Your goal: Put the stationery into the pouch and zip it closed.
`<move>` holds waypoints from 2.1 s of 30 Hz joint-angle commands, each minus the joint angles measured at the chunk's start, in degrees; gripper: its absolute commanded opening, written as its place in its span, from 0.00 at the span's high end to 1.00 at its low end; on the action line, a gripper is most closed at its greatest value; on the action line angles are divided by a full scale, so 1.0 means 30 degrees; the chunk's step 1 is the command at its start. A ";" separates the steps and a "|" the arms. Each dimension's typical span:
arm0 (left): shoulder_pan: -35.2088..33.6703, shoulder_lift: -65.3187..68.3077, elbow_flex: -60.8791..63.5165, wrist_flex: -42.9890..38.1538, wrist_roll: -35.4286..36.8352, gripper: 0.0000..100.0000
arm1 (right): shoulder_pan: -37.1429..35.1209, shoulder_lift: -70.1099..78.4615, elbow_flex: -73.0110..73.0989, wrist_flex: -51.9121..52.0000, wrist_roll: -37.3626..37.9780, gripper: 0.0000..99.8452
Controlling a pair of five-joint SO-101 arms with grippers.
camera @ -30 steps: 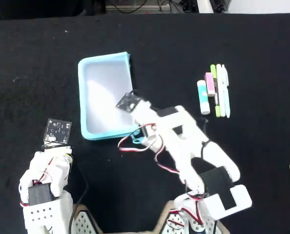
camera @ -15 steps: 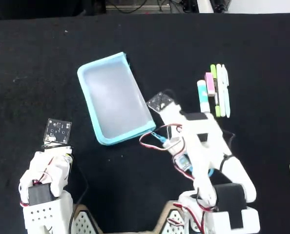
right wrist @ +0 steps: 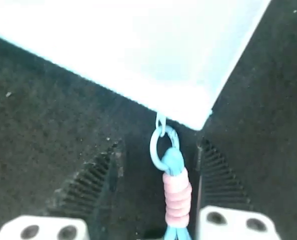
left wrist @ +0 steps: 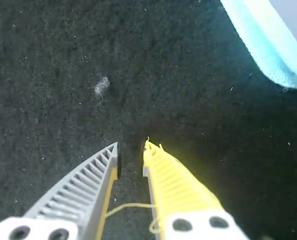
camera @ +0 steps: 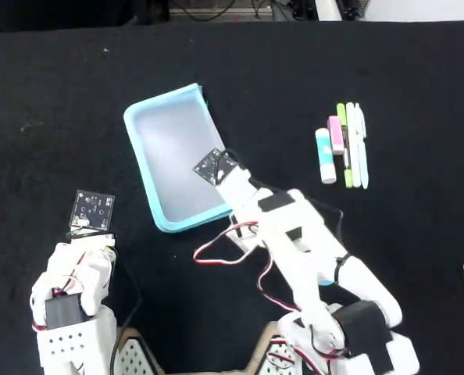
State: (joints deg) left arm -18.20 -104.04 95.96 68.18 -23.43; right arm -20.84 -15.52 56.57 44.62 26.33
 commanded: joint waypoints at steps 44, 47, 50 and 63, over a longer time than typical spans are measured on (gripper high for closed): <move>0.4791 -0.0117 0.0454 -1.2864 0.7912 0.91 | 0.2403 -0.4176 0.0894 0.3927 -0.0586 0.91; 0.4791 -0.0088 0.0454 -1.2571 0.8205 0.91 | 0.2432 -0.1421 0.0132 0.3604 -0.0615 0.82; 0.4791 -0.0088 0.0454 -1.2337 0.8205 0.91 | 0.2491 0.0923 -0.0659 0.3663 -0.0527 0.82; 0.4938 -0.0088 0.0454 -1.2337 0.8205 0.91 | 0.2549 0.3179 -0.1363 0.4132 0.0674 0.98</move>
State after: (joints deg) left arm -4.31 -103.96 95.96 30.99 0.57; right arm -13.36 -7.52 52.35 56.31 25.98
